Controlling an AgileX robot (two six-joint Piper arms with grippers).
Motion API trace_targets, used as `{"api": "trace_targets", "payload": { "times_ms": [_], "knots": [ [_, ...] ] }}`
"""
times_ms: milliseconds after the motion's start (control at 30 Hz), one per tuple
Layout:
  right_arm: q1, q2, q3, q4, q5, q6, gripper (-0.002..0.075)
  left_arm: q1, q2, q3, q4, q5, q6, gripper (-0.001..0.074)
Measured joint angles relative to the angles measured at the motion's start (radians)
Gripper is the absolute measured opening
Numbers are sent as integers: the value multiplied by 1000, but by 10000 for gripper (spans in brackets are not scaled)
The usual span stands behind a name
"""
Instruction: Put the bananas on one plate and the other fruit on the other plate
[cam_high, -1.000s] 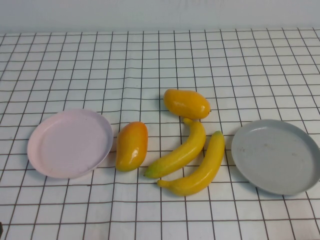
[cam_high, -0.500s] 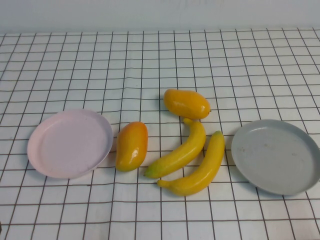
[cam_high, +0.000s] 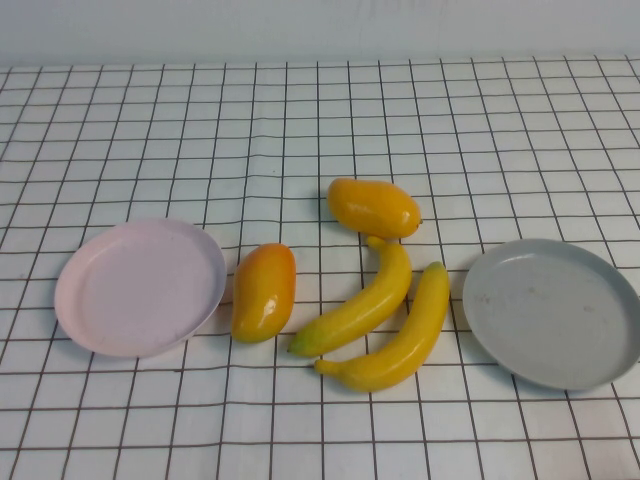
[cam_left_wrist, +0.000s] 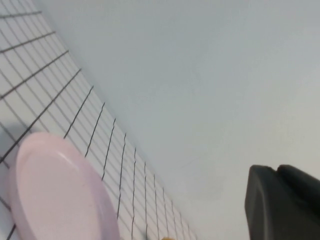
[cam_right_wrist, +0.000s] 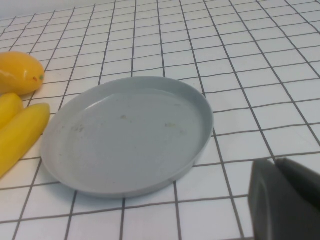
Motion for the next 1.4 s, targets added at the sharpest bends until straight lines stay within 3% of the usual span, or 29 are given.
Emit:
{"api": "trace_targets", "payload": {
  "times_ms": [167,333,600,867,967,1100,1200,1300,1400],
  "knots": [
    [0,0,0,0,0,0,-16,0,0,-3,10,-31,20,-2],
    [0,0,0,0,0,0,-16,-1,73,-194,146,301,199,-2],
    [0,0,1,0,0,0,-16,-1,434,-668,304,760,615,-2],
    [0,0,1,0,0,0,-16,-41,810,-885,381,886,726,13],
    [0,0,1,0,0,0,-16,-145,950,-942,515,917,652,111],
    [0,0,1,0,0,0,-16,-304,1156,-1028,664,952,485,379],
    [0,0,1,0,0,0,-16,-374,1301,-1107,691,954,419,563],
    [0,0,1,0,0,0,-16,-422,1441,-1202,701,954,394,636],
    [0,0,1,0,0,0,-16,-451,1571,-1293,701,954,372,657]
  ]
}}
